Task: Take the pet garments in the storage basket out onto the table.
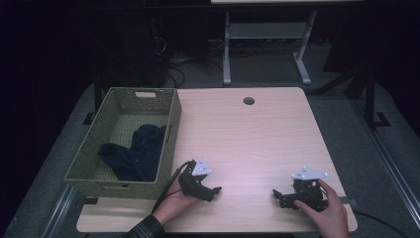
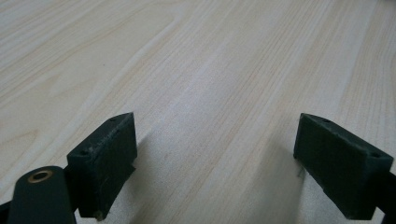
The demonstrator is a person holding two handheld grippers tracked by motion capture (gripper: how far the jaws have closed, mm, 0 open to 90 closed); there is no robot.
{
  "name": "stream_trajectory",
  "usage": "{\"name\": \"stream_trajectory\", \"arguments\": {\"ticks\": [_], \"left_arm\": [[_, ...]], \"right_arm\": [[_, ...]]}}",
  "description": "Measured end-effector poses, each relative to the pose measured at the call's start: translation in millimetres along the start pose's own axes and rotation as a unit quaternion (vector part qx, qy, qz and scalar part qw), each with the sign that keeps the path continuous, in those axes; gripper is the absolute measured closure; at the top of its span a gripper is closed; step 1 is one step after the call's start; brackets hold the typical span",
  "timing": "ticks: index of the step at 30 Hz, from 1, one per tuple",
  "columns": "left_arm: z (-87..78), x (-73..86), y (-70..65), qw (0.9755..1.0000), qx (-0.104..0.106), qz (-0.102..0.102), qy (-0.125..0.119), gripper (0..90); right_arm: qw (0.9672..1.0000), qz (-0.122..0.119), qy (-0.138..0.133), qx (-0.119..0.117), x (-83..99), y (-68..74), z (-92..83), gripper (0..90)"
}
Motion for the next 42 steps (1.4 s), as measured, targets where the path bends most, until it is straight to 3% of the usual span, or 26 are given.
{"name": "stream_trajectory", "arguments": {"ticks": [24, 42], "left_arm": [[-3.7, -1.8, 3.1, 0.9999, -0.001, -0.001, 0.017, 13.0], [-8.7, -5.0, 4.2, 0.9999, 0.001, -0.004, 0.013, 13.1]], "right_arm": [[1.0000, 0.001, 0.001, -0.001, -0.2, 0.0, 0.0, 0.0], [1.0000, 0.000, 0.001, -0.001, -0.7, -0.3, 0.5, 0.0]]}}
Point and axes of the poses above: each handheld gripper's, and its own axes: z roughly forward along the jaws, x roughly out of its underside, y roughly to its left, the point moved 1 cm from there along z, roughly forward along the jaws, and after that the axes turned 9 degrees about -x, right-handed, at the moved point
